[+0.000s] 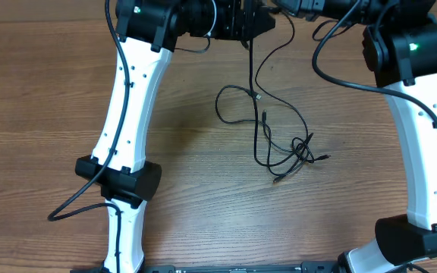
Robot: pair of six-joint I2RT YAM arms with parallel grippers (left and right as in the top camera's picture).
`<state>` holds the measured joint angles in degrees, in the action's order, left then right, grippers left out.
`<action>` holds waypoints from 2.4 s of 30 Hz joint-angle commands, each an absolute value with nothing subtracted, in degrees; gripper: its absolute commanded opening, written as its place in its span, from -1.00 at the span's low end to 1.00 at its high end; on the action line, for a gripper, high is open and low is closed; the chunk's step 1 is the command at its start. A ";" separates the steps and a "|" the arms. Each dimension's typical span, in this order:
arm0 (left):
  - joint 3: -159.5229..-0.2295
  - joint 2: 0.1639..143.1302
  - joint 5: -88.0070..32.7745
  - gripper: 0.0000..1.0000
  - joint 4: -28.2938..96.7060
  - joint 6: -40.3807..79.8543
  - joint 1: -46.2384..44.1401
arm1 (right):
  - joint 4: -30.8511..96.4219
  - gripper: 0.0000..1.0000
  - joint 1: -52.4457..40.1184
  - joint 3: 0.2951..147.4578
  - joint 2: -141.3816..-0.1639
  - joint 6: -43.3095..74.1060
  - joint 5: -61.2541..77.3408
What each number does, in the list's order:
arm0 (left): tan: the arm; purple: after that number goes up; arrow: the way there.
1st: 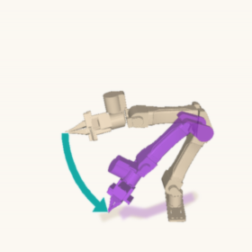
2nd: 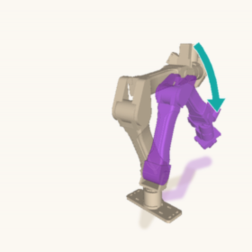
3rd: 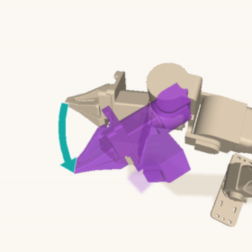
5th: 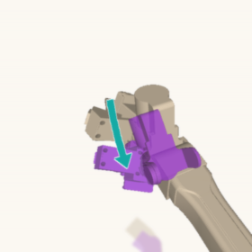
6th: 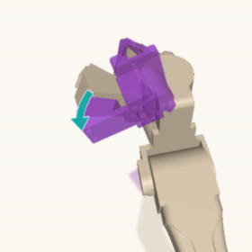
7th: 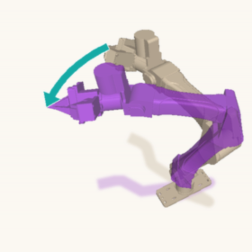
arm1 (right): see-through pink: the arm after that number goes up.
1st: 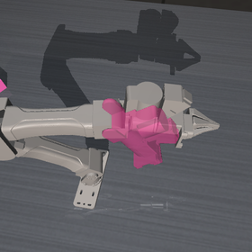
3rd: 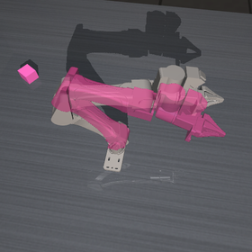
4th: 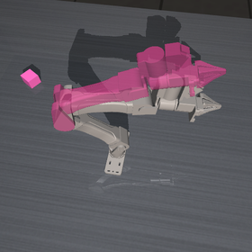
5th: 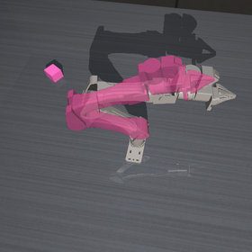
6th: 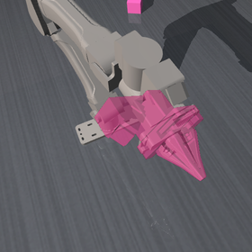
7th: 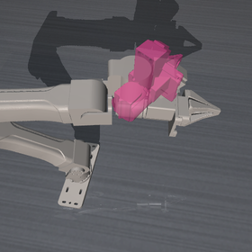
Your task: Untangle cables
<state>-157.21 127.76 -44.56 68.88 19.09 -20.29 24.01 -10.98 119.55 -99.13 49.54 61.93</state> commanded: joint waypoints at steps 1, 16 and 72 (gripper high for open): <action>-157.62 128.16 -38.87 0.35 67.20 22.33 -20.75 | 23.46 -0.93 -11.53 119.96 -98.83 49.71 61.56; -157.67 124.60 -38.11 0.22 64.45 22.33 -20.05 | 26.20 -0.93 -11.51 119.96 -98.94 46.44 61.49; -157.64 124.40 -10.07 0.11 46.63 18.44 -27.40 | 16.75 -0.93 -11.94 119.96 -98.98 77.80 71.75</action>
